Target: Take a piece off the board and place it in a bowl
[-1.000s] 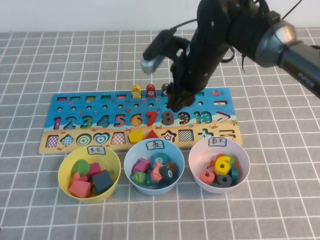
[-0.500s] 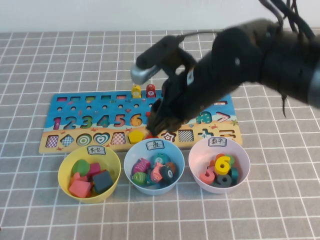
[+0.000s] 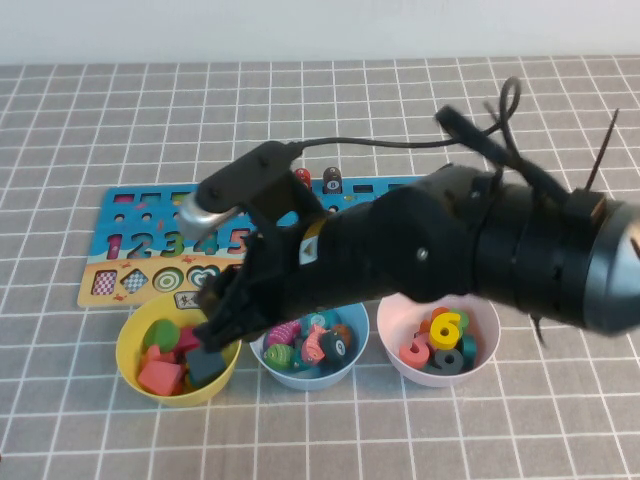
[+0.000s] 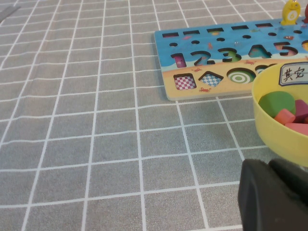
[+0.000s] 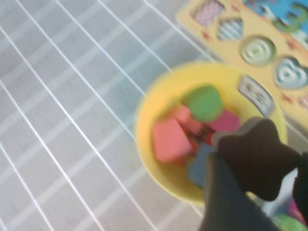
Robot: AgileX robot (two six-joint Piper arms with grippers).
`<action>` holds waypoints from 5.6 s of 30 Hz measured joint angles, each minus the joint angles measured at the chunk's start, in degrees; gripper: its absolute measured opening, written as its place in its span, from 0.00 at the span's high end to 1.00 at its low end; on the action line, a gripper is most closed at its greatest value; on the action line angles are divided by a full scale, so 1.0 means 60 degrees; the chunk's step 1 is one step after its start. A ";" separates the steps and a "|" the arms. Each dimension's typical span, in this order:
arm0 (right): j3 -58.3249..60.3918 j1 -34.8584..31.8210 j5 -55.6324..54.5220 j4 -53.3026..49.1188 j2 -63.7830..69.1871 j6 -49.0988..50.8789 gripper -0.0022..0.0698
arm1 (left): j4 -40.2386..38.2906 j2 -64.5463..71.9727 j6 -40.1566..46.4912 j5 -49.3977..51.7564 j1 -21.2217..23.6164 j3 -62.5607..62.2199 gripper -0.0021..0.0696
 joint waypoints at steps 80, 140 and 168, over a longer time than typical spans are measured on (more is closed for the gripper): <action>-0.6716 0.0883 0.7219 -0.2987 0.3714 0.4690 0.70 | 0.0000 0.0000 0.0000 0.0000 0.0000 0.0000 0.98; 1.2962 -0.5896 -0.7136 -0.4097 -1.1058 0.3428 0.99 | 0.0000 0.0000 0.0000 0.0000 0.0000 0.0000 0.98; 1.3440 -0.7300 -0.1573 -0.3598 -1.6777 0.3463 0.99 | 0.0000 0.0000 0.0000 0.0000 0.0000 0.0000 0.98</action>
